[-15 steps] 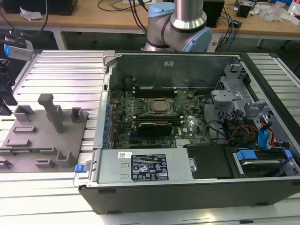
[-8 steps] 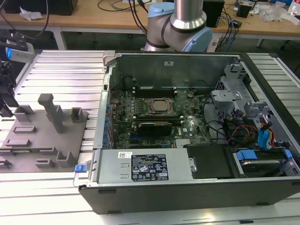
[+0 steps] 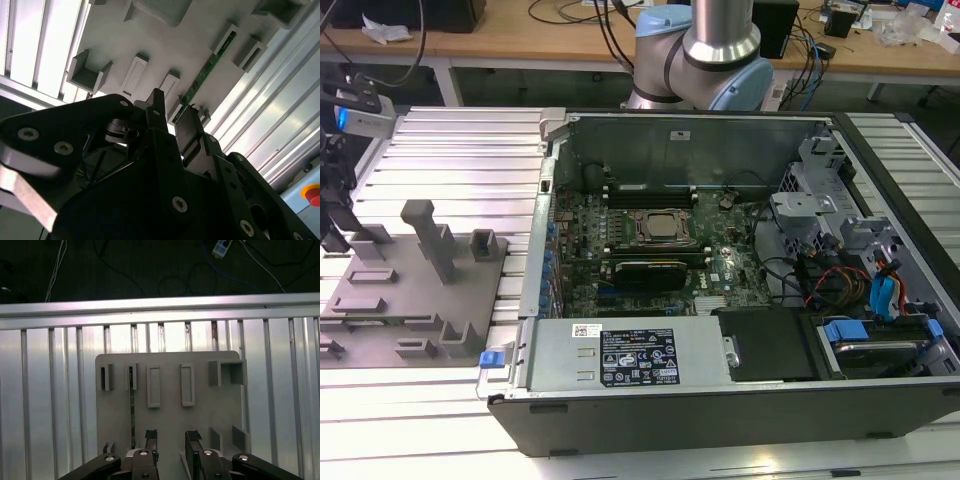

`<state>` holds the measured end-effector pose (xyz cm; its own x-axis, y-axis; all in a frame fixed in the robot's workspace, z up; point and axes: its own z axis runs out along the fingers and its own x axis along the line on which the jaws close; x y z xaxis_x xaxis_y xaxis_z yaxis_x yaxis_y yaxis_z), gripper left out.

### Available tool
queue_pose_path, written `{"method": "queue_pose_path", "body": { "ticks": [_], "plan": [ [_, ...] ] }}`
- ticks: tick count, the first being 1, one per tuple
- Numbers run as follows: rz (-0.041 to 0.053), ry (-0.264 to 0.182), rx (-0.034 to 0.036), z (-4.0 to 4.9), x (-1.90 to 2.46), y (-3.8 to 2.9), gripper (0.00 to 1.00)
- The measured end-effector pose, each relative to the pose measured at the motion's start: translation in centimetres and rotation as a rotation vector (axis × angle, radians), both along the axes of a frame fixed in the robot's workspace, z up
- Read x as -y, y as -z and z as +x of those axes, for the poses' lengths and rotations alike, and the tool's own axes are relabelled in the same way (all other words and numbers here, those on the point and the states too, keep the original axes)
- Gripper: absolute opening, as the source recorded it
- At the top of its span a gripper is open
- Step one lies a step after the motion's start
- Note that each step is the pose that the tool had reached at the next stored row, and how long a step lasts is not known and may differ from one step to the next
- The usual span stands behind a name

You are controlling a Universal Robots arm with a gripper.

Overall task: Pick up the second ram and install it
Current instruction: 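Pick up the second ram and move it above second insertion slot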

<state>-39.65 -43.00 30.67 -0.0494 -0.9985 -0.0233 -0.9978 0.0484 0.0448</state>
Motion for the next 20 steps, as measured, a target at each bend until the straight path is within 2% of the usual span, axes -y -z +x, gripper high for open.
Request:
{"method": "queue_pose_path", "body": {
  "ticks": [15,18,19,20],
  "plan": [
    [-0.0001,0.0,-0.0002,-0.02,0.03,1.5,0.36],
    [0.0,0.0,0.0,0.0,0.48,1.72,0.36],
    [-0.0001,0.0,0.0,-0.01,1.05,1.87,0.36],
    [0.0,0.0,0.0,-0.01,1.42,1.96,0.36]
  ]
}}
